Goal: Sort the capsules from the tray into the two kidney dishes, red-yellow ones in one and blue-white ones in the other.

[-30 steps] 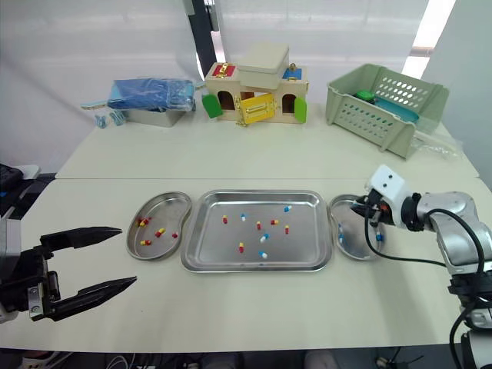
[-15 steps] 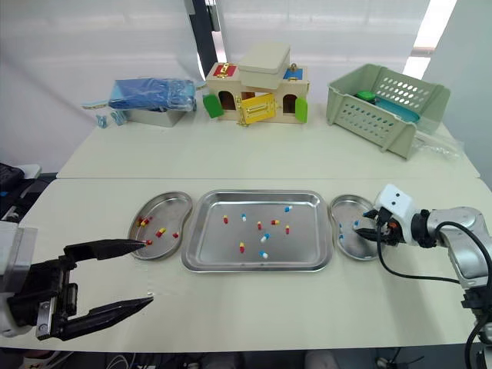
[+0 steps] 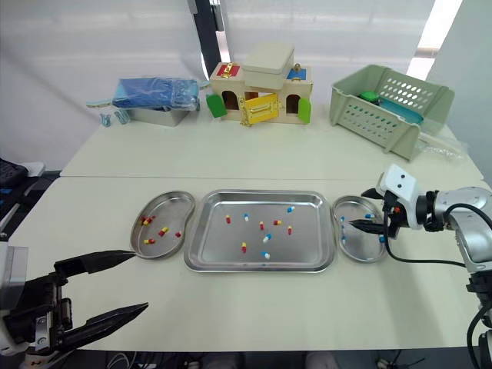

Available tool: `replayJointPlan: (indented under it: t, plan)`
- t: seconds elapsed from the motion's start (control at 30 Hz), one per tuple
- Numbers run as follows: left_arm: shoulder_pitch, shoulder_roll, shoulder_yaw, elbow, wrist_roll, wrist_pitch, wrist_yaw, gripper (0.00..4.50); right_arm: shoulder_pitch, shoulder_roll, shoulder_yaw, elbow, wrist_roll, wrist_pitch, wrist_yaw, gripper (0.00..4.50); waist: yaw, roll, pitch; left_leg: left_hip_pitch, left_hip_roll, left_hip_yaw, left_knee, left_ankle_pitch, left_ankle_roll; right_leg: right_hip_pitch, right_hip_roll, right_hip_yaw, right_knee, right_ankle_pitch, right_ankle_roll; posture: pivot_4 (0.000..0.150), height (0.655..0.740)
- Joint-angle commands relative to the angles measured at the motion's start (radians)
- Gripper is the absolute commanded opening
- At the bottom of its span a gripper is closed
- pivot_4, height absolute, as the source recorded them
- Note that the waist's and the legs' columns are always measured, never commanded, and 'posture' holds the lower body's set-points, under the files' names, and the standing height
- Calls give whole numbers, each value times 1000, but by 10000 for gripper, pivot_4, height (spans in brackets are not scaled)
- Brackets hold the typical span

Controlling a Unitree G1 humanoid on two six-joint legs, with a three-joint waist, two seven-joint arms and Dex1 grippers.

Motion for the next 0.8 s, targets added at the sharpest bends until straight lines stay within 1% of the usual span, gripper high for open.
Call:
replayJointPlan:
  t: [0.03,0.13,0.27,0.43,0.67,0.8]
  plan:
    - [30,-15,21,34,50,-44,-18,45000,-22,-27,-58,12,41,-56,49,44745,6,0,0,0,0,0,0,0,0,0,0,0,0,0,0,1500,7400]
    - [27,-8,26,68,73,-59,-16,45000,-6,-62,-93,43,53,-94,86,44745,11,0,0,0,0,0,0,0,1,1,0,0,-1,0,0,1500,7400]
    - [2,32,34,149,125,-82,-30,45000,51,-147,-154,108,54,-158,143,44745,25,0,0,0,-1,0,0,-1,1,1,-1,0,-1,0,0,1500,7400]
    - [-27,70,37,239,164,-95,-49,45000,119,-221,-239,160,54,-219,168,44745,24,0,0,0,-1,0,0,-1,2,1,-1,0,-1,0,0,1500,7400]
    - [-75,81,-2,276,181,-90,-38,45000,276,-269,-355,213,39,-277,162,44745,15,1,0,0,0,1,0,-1,2,1,-1,0,-1,0,0,1500,7400]
    - [-98,85,-27,285,188,-89,-33,45000,387,-239,-441,242,59,-323,152,44745,15,1,0,1,-1,1,0,-1,2,2,-1,0,-1,0,0,1500,7400]
